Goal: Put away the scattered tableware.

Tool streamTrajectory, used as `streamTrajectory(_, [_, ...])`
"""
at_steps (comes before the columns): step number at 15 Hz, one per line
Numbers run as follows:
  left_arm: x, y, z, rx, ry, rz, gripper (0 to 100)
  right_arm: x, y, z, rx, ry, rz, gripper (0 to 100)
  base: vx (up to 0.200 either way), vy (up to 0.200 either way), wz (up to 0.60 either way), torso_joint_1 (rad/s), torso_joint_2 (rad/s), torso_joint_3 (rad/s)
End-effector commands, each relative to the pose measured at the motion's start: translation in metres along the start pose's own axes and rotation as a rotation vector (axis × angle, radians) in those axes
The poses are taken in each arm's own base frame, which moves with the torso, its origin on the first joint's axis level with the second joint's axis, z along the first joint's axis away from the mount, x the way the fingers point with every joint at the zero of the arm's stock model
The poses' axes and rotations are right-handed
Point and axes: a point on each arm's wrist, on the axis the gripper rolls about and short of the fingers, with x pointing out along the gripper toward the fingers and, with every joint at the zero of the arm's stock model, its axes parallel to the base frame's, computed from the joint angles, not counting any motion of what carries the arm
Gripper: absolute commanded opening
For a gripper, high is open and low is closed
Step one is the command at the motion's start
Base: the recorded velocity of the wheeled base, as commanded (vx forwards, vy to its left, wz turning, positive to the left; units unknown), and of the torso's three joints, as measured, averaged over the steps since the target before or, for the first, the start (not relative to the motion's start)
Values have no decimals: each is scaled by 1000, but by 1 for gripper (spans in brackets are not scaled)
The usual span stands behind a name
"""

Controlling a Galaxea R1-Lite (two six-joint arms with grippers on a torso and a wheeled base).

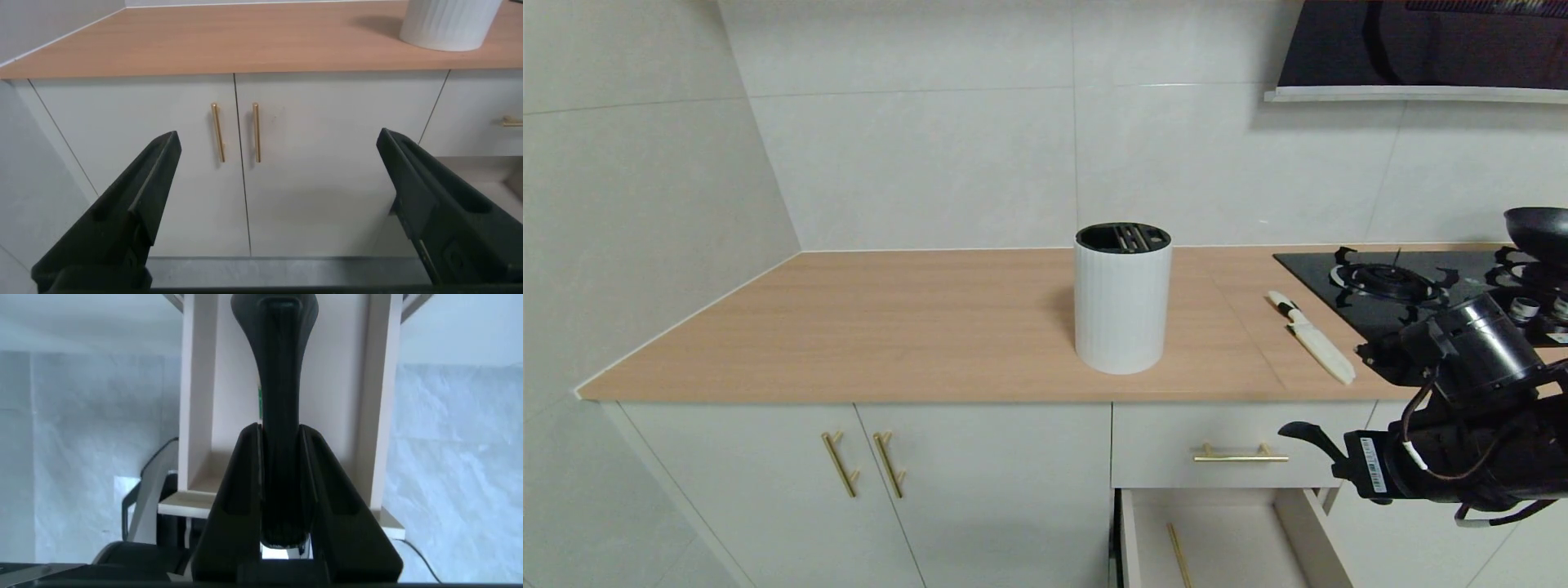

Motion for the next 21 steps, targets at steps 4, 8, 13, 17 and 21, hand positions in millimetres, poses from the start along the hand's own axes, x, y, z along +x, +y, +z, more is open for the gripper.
streamTrajectory(4, [0, 0, 0, 0, 0, 1, 100, 9, 1, -1, -5, 33, -13, 0, 0, 0, 0, 0, 0, 0])
streamTrajectory(8, [0, 0, 0, 0, 0, 1, 100, 8, 0, -1, -4, 27, -12, 0, 0, 0, 0, 0, 0, 0])
streamTrajectory(13, [0, 0, 0, 2, 0, 1, 100, 10, 1, -2, -5, 33, -14, 0, 0, 0, 0, -77, 183, 107])
streamTrajectory(17, [0, 0, 0, 0, 0, 1, 100, 10, 1, -2, -5, 33, -14, 0, 0, 0, 0, -204, 483, 274])
streamTrajectory(21, [0, 0, 0, 0, 0, 1, 100, 10, 1, -2, -5, 35, -15, 0, 0, 0, 0, -193, 487, 292])
